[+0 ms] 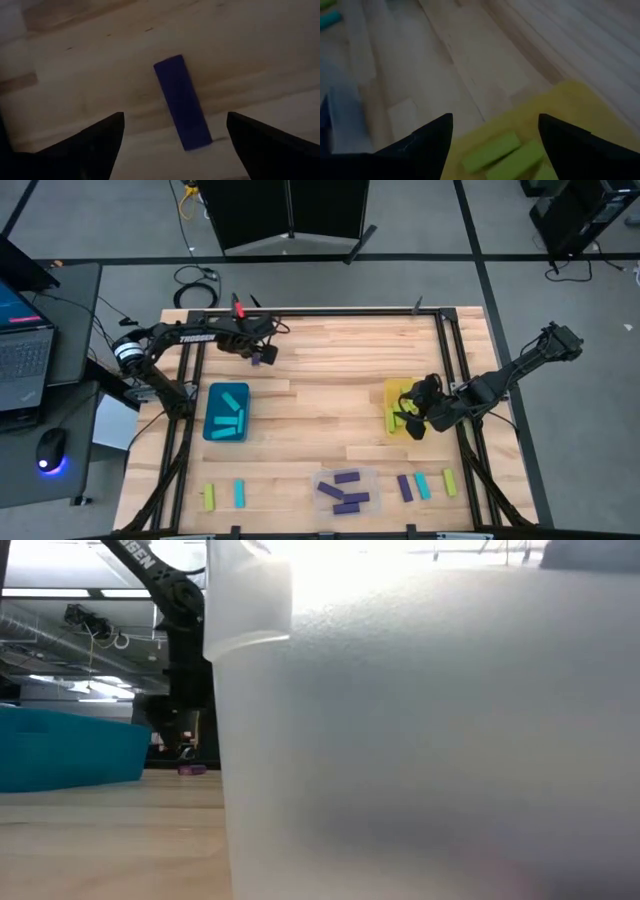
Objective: Sort blocks
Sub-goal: Put the violet block into the transparent bin, then put the light blue block into the blue bin
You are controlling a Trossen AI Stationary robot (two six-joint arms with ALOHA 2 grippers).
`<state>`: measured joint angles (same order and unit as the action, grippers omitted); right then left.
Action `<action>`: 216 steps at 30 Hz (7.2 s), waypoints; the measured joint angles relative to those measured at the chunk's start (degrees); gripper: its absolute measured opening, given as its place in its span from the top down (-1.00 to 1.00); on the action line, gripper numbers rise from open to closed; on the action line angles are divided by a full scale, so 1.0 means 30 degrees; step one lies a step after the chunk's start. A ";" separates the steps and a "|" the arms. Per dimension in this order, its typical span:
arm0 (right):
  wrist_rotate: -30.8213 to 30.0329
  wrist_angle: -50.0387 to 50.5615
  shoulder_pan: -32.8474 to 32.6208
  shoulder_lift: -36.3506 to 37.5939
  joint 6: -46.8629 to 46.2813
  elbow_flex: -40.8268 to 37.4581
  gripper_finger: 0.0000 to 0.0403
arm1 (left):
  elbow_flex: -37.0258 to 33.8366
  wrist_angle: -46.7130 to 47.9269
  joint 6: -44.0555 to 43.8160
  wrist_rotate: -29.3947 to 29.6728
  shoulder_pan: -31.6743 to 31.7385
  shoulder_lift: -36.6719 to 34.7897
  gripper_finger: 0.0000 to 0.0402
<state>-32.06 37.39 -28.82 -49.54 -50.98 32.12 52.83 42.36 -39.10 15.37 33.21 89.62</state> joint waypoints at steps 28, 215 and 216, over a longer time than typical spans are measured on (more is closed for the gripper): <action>-0.0524 -0.2505 0.0022 -0.0007 0.0694 0.0007 -0.45 | -0.2168 -0.4430 0.1983 -0.2231 0.1172 0.1078 0.49; 0.7054 -1.8654 0.6497 -2.0437 1.3463 1.5832 0.43 | 0.4899 -1.3546 1.4593 1.5245 -2.7085 -1.1199 -0.69; 0.7644 -1.9445 0.6787 -2.0985 1.3450 1.5832 0.43 | 0.4899 -1.3604 1.4793 1.5267 -2.7112 -1.1459 -0.69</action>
<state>-9.13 -20.95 -8.46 -112.49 -10.63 79.61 67.53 1.55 5.28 61.17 -48.12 55.25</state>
